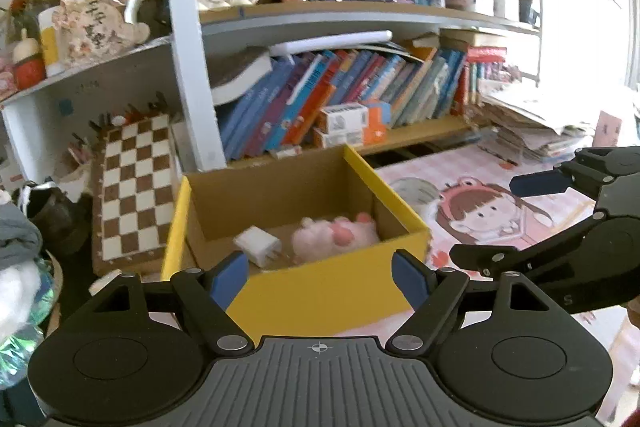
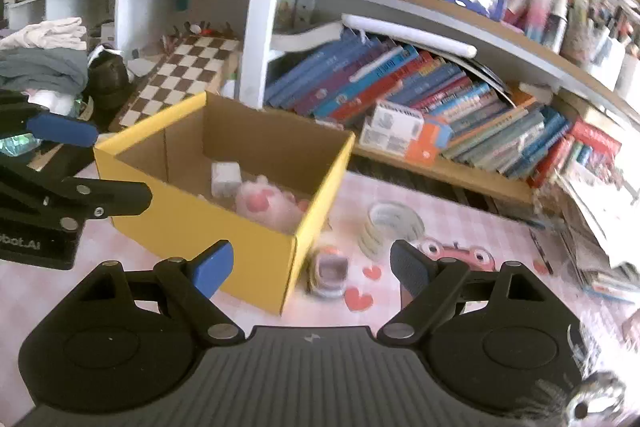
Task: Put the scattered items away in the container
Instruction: 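Raise both open tools from the box and move toward the toy car and tape roll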
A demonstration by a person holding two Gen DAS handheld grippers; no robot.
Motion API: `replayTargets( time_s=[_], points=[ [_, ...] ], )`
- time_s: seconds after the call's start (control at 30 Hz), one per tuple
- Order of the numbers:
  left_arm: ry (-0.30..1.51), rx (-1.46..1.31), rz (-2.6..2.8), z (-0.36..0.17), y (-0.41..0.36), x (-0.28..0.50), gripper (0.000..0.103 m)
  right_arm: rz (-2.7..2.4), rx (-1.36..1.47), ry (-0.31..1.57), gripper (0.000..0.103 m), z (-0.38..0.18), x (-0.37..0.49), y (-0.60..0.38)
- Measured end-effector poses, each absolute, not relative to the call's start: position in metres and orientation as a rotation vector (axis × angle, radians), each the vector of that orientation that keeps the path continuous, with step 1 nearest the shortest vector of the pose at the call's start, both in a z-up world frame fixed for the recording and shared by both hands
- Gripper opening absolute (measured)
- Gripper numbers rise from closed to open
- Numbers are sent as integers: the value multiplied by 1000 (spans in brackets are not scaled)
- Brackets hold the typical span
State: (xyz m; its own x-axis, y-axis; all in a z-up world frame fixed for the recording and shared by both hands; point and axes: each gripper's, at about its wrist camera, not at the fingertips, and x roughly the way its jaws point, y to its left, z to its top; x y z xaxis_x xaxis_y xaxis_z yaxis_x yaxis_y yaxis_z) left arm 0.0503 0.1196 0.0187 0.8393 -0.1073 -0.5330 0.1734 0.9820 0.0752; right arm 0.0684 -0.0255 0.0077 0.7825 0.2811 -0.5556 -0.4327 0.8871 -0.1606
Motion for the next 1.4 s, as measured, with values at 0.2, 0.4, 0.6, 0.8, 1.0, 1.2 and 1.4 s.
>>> replayTargets(
  time_s=[0.2, 0.4, 0.6, 0.8, 1.0, 1.2, 1.4],
  points=[
    [580, 140, -197, 9, 104, 42, 81, 348, -264, 585, 85, -3, 57, -41],
    [585, 146, -226, 3, 88, 37, 81, 307, -229, 599, 85, -9, 48, -55],
    [582, 167, -239, 2, 77, 38, 81, 288, -224, 609, 85, -12, 47, -67],
    [591, 166, -239, 1, 66, 41, 81, 289, -218, 616, 85, -14, 50, -77],
    [602, 169, -234, 0, 53, 44, 81, 301, -218, 623, 85, -15, 58, -89],
    [614, 162, -213, -2, 39, 50, 81, 320, -217, 628, 85, -15, 68, -102],
    [622, 161, -189, -5, 23, 56, 81, 350, -218, 629, 85, -18, 81, -115]
  ],
)
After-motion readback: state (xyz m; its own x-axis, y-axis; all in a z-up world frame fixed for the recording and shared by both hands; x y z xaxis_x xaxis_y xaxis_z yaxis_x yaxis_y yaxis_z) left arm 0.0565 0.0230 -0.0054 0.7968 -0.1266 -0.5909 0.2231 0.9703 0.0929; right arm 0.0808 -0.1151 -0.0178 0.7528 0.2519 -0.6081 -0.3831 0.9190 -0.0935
